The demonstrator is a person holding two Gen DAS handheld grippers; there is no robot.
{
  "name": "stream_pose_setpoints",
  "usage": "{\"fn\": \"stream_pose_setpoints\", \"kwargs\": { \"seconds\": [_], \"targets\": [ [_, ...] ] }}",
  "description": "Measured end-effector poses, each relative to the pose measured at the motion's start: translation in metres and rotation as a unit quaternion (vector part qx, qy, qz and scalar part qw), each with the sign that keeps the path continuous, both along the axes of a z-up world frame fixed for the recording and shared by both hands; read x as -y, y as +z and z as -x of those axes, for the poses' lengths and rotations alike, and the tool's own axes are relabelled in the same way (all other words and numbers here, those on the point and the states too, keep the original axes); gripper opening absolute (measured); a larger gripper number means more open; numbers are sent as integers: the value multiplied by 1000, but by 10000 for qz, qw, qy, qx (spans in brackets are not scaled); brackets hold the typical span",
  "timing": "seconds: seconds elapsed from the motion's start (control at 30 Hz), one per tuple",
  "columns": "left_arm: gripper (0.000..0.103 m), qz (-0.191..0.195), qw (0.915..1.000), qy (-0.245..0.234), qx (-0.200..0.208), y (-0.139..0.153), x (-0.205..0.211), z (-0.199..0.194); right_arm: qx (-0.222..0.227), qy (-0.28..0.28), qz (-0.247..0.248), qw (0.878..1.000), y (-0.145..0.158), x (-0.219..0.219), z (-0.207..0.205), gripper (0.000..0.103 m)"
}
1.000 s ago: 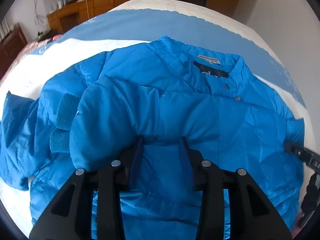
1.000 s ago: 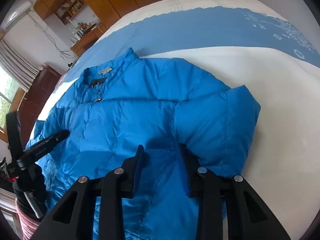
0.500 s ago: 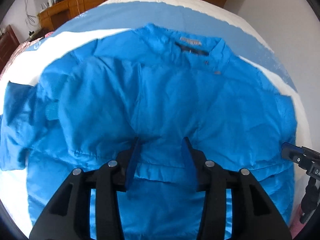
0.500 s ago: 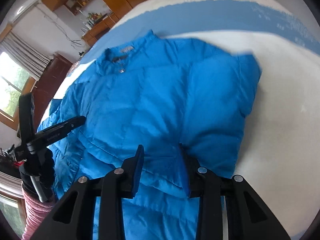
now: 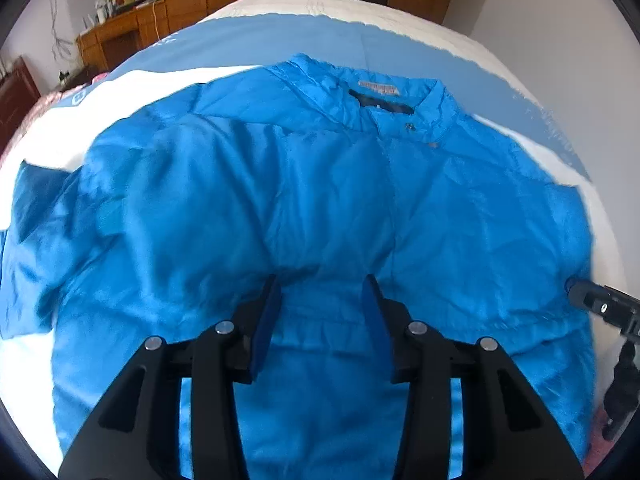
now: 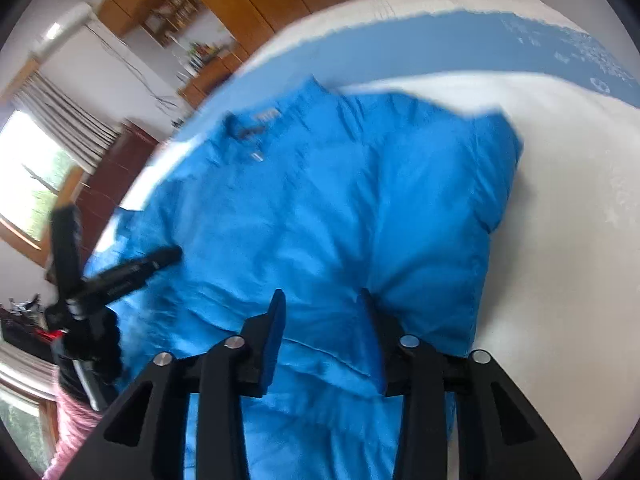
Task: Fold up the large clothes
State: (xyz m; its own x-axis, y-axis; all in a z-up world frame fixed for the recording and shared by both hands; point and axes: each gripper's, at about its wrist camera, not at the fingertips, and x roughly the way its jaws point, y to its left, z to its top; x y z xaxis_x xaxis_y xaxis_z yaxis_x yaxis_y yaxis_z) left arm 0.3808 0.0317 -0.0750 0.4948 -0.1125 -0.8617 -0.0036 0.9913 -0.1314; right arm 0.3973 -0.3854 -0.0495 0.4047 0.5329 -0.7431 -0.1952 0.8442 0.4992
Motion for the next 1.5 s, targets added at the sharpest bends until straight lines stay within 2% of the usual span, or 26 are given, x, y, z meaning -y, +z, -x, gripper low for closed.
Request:
{"fn": "stream_pose_setpoints", "kwargs": {
  "seconds": [0.07,0.17,0.23,0.33,0.4,0.43,0.47,0.5,0.53,0.6,0.63,0.7,0.87,1.0,1.07,1.1,1.13,1.17,1.2,1.27,1.37,1.5],
  "targets": [
    [51,95,9997,76,233,16,-14,13,268,-99,-52,9996,18,11,5,43],
    [51,26,9978,469,477,34,-57,34,343,-430,175,9983,31,30,8,45],
    [52,-57,9943,964,458,39,-100,48,306,-668,310,9968,34,43,6,45],
    [52,-319,9820,1838,308,37,-172,71,154,-933,268,9952,30,65,1,45],
    [52,-443,9634,2641,123,33,-234,93,97,-1080,305,9936,27,76,-1,45],
    [52,-469,9562,2888,96,33,-254,100,69,-1124,340,9931,26,80,-2,46],
    [53,-539,9459,3200,60,32,-277,110,41,-1132,362,9929,24,82,-3,46],
    [54,-646,9302,3613,0,30,-306,122,11,-1122,385,9929,22,84,-2,47],
    [54,-661,9200,3863,-28,30,-325,129,-15,-1101,408,9931,20,84,-2,47],
    [55,-464,9006,4321,-98,26,-366,145,-77,-1041,453,9935,15,80,-3,47],
    [55,-287,8940,4470,-106,24,-381,151,-118,-1005,480,9937,13,77,-4,47],
    [55,231,8866,4619,47,22,-405,159,-161,-932,545,9940,8,70,-5,47],
    [55,819,8831,4616,202,14,-426,149,-252,-821,625,9943,-2,59,-8,47],
    [53,1311,8728,4692,306,-3,-448,136,-265,-777,641,9946,-6,57,-8,47],
    [53,1389,8691,4733,358,-10,-457,130,-267,-762,628,9948,-7,56,-9,47],
    [53,1413,8683,4740,390,-11,-459,128,-268,-754,626,9948,-7,56,-9,47],
    [45,1385,8676,4760,397,-12,-459,126,-272,-750,624,9949,-8,56,-9,47],
    [32,1312,8673,4788,368,-13,-461,123,-285,-751,620,9948,-9,56,-10,47],
    [29,1199,8660,4844,332,-13,-461,122,-303,-750,611,9948,-10,55,-10,47],
    [15,1189,8644,4867,411,-13,-460,122,-352,-748,578,9949,-13,55,-11,47],
    [7,1105,8656,4854,542,-12,-450,122,-374,-747,574,9949,-15,55,-12,47],
    [6,866,8674,4872,527,-16,-440,118,-455,-791,655,9937,-19,55,-14,48]
  ]
}}
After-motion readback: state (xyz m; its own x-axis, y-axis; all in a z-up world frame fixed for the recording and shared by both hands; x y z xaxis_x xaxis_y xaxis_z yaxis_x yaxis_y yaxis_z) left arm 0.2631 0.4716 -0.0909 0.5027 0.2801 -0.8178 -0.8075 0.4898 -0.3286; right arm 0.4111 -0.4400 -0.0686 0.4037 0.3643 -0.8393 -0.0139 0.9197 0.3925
